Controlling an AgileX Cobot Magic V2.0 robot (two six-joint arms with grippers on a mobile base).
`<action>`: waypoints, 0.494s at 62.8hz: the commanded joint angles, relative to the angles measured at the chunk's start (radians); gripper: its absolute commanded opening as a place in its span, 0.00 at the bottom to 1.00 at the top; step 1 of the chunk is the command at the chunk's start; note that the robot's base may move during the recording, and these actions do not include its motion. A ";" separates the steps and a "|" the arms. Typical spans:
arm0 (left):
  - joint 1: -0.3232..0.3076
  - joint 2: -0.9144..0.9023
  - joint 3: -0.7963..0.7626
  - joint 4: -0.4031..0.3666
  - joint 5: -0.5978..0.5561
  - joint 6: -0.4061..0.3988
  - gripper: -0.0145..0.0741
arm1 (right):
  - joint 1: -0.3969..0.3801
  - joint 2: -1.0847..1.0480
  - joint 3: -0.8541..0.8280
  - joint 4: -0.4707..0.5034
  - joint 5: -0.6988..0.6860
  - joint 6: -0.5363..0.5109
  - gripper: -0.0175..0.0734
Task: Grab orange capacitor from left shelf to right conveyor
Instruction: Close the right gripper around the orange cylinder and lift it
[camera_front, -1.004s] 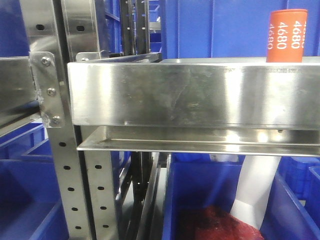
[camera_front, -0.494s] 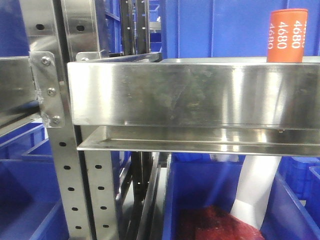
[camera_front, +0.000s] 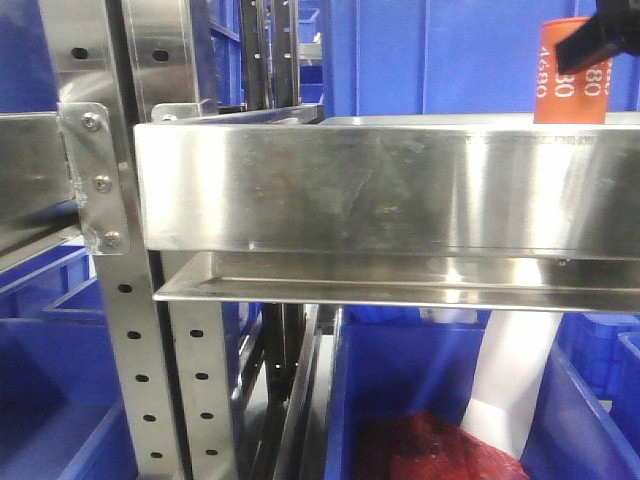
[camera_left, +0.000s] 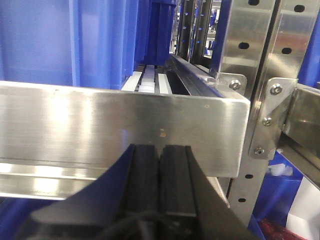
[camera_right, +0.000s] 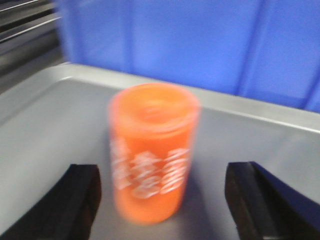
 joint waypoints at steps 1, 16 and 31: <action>0.002 -0.019 -0.005 0.000 -0.089 0.000 0.05 | -0.009 0.018 -0.040 0.001 -0.147 0.020 0.86; 0.002 -0.019 -0.005 0.000 -0.089 0.000 0.05 | -0.007 0.121 -0.040 -0.010 -0.277 0.131 0.86; 0.002 -0.019 -0.005 0.000 -0.089 0.000 0.05 | -0.007 0.213 -0.044 -0.015 -0.386 0.131 0.82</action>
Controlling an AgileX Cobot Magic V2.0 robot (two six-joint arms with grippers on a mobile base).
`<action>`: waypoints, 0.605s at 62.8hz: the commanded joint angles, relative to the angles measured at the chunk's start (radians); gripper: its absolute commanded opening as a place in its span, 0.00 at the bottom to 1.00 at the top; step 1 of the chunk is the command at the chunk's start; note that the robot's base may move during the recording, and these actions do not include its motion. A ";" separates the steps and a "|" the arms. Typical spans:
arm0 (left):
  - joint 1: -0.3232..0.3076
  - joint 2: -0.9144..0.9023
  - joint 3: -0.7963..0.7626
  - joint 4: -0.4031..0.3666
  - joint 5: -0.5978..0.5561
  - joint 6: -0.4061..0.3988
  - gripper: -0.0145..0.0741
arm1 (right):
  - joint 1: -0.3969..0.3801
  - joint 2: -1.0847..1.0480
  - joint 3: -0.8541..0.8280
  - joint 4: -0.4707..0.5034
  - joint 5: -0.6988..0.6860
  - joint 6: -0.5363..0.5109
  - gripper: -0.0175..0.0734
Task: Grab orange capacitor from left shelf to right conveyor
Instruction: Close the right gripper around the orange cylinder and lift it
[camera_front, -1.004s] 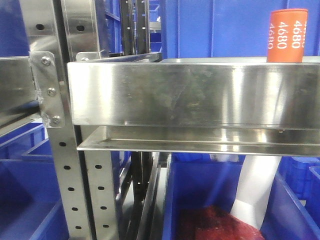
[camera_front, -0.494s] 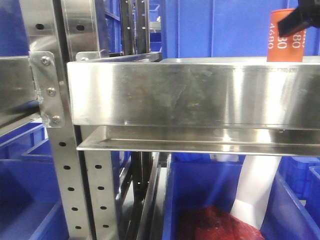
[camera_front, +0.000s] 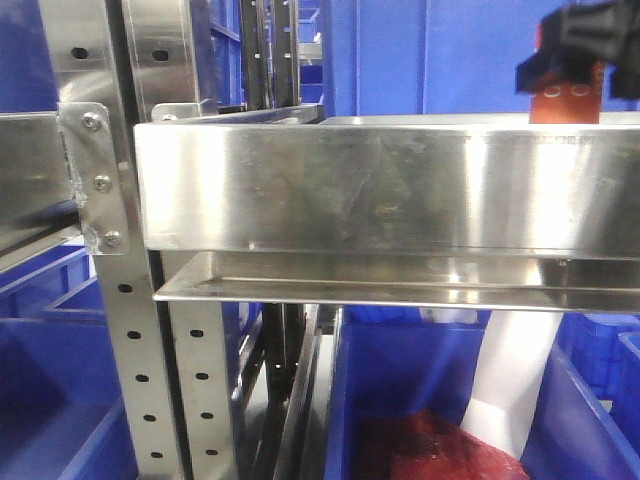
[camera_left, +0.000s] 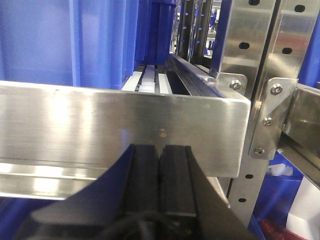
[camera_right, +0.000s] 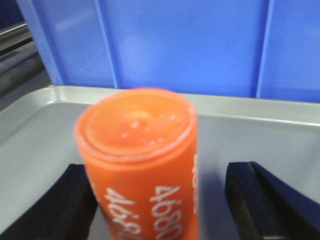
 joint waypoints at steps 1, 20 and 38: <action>0.002 -0.019 -0.005 0.000 -0.089 0.000 0.05 | -0.005 -0.003 -0.041 -0.011 -0.137 0.003 0.80; 0.002 -0.019 -0.005 0.000 -0.089 0.000 0.05 | -0.005 -0.017 -0.041 -0.062 -0.153 0.002 0.39; 0.002 -0.019 -0.005 0.000 -0.089 0.000 0.05 | -0.057 -0.203 -0.041 -0.066 -0.024 0.002 0.39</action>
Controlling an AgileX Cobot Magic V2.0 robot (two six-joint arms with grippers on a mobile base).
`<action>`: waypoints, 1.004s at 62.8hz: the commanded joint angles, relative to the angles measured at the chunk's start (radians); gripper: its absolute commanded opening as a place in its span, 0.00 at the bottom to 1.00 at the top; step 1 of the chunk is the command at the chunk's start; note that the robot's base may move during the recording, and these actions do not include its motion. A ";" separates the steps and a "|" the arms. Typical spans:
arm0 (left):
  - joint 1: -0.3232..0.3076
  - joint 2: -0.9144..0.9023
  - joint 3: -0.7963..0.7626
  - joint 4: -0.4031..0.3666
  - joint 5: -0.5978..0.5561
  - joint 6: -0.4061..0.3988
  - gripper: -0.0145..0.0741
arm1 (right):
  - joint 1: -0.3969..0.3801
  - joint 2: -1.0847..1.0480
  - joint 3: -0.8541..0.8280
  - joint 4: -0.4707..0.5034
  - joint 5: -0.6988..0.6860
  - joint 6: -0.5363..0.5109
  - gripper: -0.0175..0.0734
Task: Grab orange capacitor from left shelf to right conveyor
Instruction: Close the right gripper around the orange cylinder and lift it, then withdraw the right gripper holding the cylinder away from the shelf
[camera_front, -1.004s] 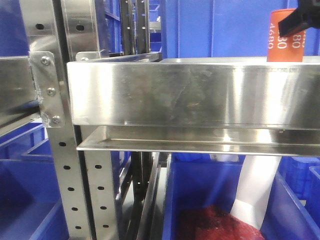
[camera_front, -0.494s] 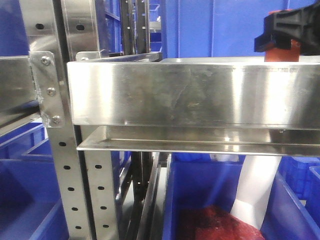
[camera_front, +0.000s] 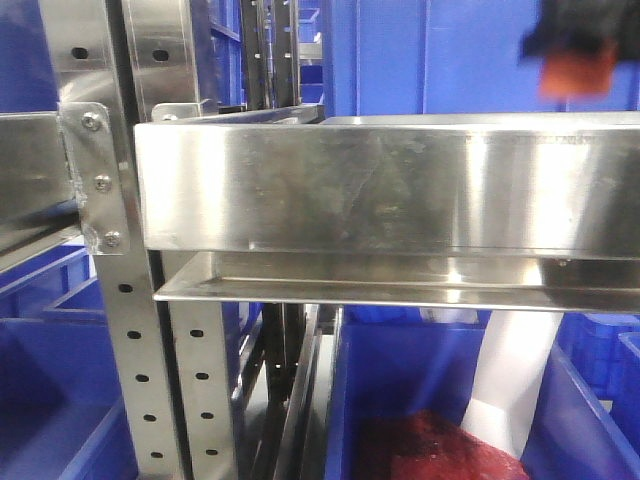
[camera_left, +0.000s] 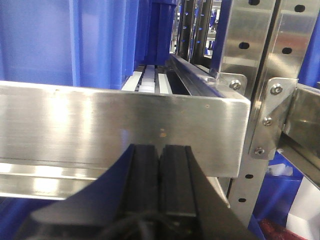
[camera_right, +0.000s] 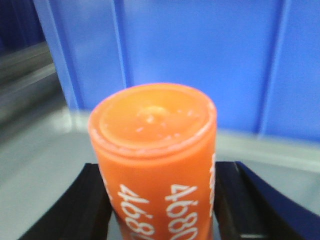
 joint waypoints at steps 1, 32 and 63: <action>0.002 -0.019 -0.005 0.000 -0.089 0.000 0.05 | -0.041 -0.110 -0.037 -0.007 0.003 -0.002 0.39; 0.002 -0.019 -0.005 0.000 -0.089 0.000 0.05 | -0.172 -0.634 -0.031 -0.045 0.727 -0.009 0.39; 0.002 -0.019 -0.005 0.000 -0.089 0.000 0.05 | -0.170 -1.172 0.061 -0.045 1.038 -0.011 0.39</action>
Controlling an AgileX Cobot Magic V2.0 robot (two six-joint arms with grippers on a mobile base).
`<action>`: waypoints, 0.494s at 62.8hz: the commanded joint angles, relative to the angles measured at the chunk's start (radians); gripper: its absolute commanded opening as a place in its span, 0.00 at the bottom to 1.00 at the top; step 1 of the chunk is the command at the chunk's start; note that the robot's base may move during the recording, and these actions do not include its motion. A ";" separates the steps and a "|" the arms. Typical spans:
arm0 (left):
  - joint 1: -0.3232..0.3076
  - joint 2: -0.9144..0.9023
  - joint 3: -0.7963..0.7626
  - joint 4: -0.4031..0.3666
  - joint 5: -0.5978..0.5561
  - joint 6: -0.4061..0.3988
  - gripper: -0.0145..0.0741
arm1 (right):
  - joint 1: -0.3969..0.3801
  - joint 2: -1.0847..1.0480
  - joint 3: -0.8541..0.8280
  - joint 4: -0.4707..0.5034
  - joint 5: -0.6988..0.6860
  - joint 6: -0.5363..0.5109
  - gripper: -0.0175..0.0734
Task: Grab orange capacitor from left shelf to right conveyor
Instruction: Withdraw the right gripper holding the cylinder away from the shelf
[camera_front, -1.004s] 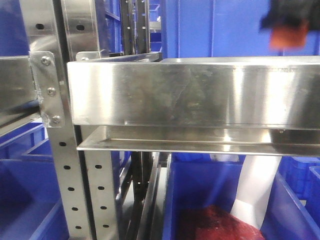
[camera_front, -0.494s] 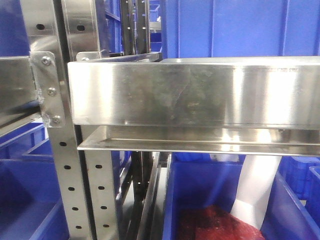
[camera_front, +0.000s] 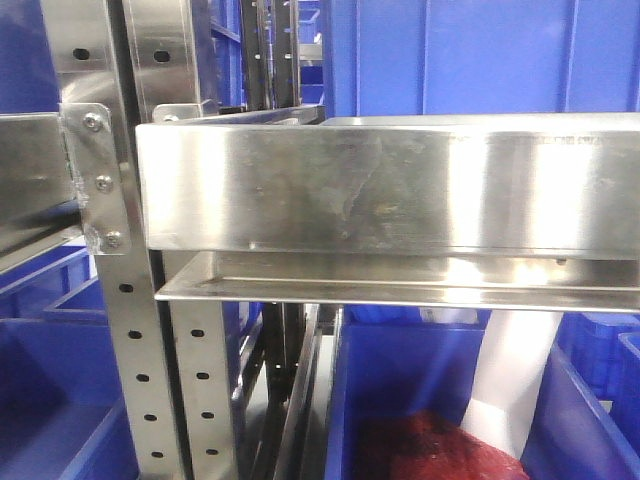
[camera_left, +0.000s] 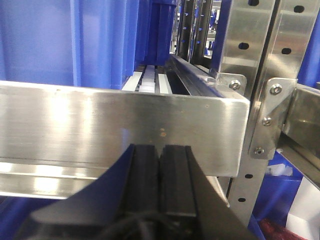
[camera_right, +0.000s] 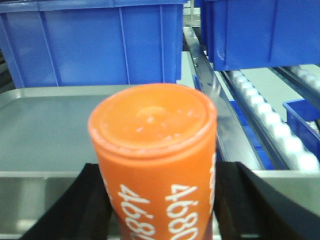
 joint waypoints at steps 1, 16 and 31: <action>0.002 -0.019 -0.005 0.000 -0.089 0.000 0.05 | -0.002 -0.057 -0.026 -0.010 -0.017 -0.008 0.39; 0.002 -0.019 -0.005 0.000 -0.089 0.000 0.05 | -0.002 -0.121 -0.027 -0.010 0.026 -0.008 0.39; 0.002 -0.019 -0.005 0.000 -0.089 0.000 0.05 | -0.002 -0.121 -0.027 -0.010 0.023 -0.008 0.39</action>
